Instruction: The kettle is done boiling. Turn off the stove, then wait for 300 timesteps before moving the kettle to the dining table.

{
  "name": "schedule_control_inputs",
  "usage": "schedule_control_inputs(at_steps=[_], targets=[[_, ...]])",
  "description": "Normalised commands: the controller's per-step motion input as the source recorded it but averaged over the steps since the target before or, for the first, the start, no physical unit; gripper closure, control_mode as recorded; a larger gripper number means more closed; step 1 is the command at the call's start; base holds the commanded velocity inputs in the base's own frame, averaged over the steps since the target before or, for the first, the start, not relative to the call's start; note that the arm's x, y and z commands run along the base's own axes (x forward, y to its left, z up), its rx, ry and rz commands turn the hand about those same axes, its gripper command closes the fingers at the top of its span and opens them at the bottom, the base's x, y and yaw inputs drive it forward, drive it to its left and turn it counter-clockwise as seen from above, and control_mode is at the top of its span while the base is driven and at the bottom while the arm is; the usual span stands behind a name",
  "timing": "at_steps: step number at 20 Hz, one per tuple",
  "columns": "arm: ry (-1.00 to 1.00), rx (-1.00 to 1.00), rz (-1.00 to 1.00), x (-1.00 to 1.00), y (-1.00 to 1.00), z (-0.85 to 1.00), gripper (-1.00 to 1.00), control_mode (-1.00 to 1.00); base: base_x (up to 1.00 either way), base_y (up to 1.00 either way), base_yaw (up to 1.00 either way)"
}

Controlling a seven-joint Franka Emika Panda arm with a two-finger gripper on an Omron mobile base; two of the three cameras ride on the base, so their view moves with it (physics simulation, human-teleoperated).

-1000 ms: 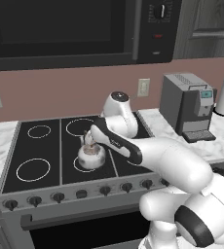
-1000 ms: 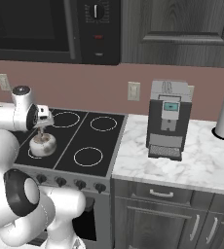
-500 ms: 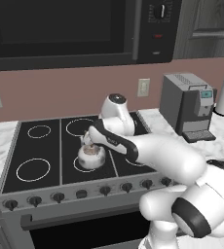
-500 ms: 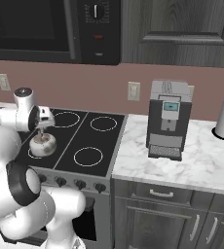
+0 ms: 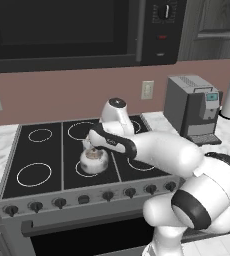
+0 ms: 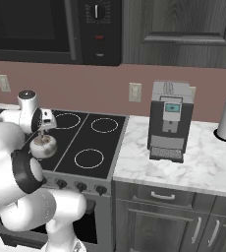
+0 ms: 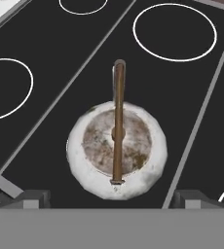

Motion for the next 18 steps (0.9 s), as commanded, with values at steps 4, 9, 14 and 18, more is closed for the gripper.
schedule_control_inputs(at_steps=[4,9,14,18], targets=[[0.03,0.0,0.0,0.2,0.06,-0.1,-1.0,-1.0,0.0,0.0,0.0],[0.04,0.0,0.0,0.19,0.06,-0.09,-1.0,-1.0,0.0,0.0,0.0],[0.03,0.0,0.0,0.17,0.06,-0.1,-1.0,-1.0,0.0,0.0,0.0],[0.03,0.0,0.0,0.13,0.12,-0.13,-1.0,-1.0,0.0,0.0,0.0]])
